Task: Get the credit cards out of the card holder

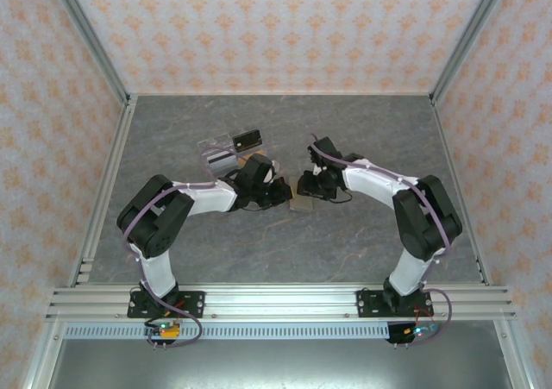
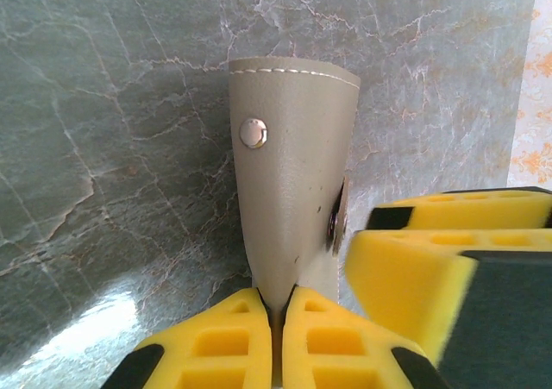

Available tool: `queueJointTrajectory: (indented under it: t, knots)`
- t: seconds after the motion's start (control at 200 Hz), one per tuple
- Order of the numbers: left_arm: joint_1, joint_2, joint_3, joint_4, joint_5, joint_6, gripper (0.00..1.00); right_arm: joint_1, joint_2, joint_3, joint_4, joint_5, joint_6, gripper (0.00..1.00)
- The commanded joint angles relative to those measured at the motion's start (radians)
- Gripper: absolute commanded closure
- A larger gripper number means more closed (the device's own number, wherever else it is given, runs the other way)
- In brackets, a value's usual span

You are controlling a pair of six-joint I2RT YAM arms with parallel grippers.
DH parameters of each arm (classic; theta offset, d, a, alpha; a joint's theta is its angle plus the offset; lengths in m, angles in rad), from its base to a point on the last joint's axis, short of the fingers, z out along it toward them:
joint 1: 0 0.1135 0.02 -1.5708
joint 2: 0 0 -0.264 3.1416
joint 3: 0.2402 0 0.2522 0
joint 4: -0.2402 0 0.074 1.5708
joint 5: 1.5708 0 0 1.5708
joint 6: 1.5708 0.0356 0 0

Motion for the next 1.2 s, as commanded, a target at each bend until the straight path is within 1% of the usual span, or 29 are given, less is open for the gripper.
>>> queueJointTrajectory:
  t: [0.0, 0.215, 0.39, 0.465, 0.616, 0.661, 0.876, 1.026, 1.071, 1.121, 1.156, 1.196]
  knots:
    - [-0.010, -0.020, 0.027, 0.000, 0.004, 0.007, 0.93, 0.009, 0.032, 0.041, -0.033, 0.032, 0.024, 0.61]
    - [-0.011, -0.026, 0.019, 0.014, -0.001, 0.003, 0.95, 0.014, 0.068, 0.071, -0.048, 0.036, 0.016, 0.64]
    - [-0.011, -0.037, 0.010, 0.006, -0.019, -0.001, 0.97, 0.018, 0.075, 0.084, -0.081, 0.092, 0.012, 0.70]
    - [-0.012, -0.043, 0.005, 0.006, -0.029, -0.004, 1.00, 0.020, 0.073, 0.082, -0.095, 0.110, 0.010, 0.75]
    - [-0.012, -0.053, 0.007, -0.029, -0.055, -0.004, 1.00, 0.020, 0.056, 0.072, -0.115, 0.139, 0.013, 0.80]
    - [-0.012, -0.056, 0.006, -0.041, -0.063, -0.001, 1.00, 0.020, 0.049, 0.069, -0.121, 0.156, 0.017, 0.81]
    - [-0.012, -0.070, -0.001, -0.077, -0.106, -0.005, 1.00, 0.020, 0.021, 0.054, -0.144, 0.243, 0.037, 0.90]
    - [-0.011, -0.075, -0.004, -0.084, -0.116, -0.006, 1.00, 0.020, 0.006, 0.043, -0.152, 0.300, 0.052, 0.90]
    - [-0.012, -0.075, -0.003, -0.090, -0.116, -0.008, 1.00, 0.019, 0.003, 0.040, -0.143, 0.292, 0.049, 0.87]
    - [-0.011, -0.075, 0.004, -0.110, -0.122, -0.004, 1.00, 0.018, 0.005, 0.042, -0.135, 0.270, 0.044, 0.81]
    - [-0.012, -0.077, 0.011, -0.130, -0.130, 0.001, 0.92, 0.018, 0.005, 0.044, -0.126, 0.253, 0.041, 0.77]
    - [-0.011, -0.081, 0.018, -0.153, -0.141, 0.007, 0.80, 0.018, 0.007, 0.044, -0.114, 0.237, 0.040, 0.72]
